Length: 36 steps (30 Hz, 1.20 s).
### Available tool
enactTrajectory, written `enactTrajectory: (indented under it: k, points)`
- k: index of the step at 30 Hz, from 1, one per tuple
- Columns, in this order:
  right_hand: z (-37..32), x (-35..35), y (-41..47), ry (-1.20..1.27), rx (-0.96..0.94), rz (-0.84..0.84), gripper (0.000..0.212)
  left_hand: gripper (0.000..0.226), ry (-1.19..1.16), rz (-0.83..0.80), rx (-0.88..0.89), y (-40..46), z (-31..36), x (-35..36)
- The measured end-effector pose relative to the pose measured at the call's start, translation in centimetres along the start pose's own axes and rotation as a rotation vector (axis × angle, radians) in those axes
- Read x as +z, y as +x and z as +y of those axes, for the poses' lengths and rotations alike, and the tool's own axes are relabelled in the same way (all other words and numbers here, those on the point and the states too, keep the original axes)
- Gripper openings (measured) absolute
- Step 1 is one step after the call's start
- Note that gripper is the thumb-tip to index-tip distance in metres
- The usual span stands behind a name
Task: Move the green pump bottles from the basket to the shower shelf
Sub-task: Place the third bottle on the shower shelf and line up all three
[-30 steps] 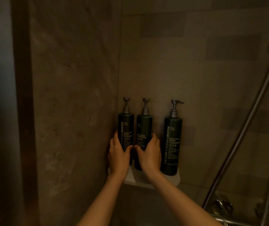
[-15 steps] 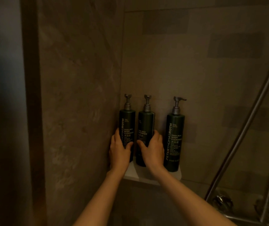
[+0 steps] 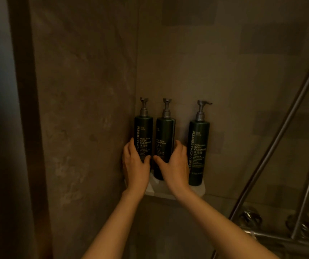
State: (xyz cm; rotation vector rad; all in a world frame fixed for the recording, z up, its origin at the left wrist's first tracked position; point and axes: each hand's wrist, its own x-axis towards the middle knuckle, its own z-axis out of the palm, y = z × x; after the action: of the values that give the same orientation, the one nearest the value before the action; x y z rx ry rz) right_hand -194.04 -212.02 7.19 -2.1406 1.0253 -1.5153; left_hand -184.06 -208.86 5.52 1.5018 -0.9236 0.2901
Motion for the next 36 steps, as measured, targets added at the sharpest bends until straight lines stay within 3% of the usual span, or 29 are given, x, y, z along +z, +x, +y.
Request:
enactTrajectory:
  k: [3,6,10,13,18,32,36]
  points:
    - [0.2,-1.6,-1.0,-0.024,-0.113,0.080,0.066,0.060,0.020,0.057,0.119,-2.0,1.2,-0.3]
    - [0.5,-3.2,-0.8,-0.042,-0.183,0.188,0.059,0.060,0.016,-0.020,0.175,-3.0,2.3,0.1]
    - [2.0,-5.0,0.2,-0.027,-0.106,0.300,0.078,0.070,0.023,-0.087,0.158,-3.0,3.0,1.0]
    - [3.8,-5.4,0.6,0.002,0.061,0.212,0.089,0.073,0.048,-0.114,0.130,-2.7,3.2,1.9]
    - [5.5,-4.6,1.4,0.049,0.227,0.040,0.079,0.076,0.114,-0.081,0.114,-1.7,3.5,3.0]
    - [5.0,-3.4,2.0,0.125,0.228,0.013,0.078,0.077,0.087,-0.088,0.095,-0.8,3.3,3.8]
    - [5.4,-3.6,2.1,0.115,0.211,-0.013,0.068,0.076,0.085,-0.085,0.103,-0.9,3.2,3.9]
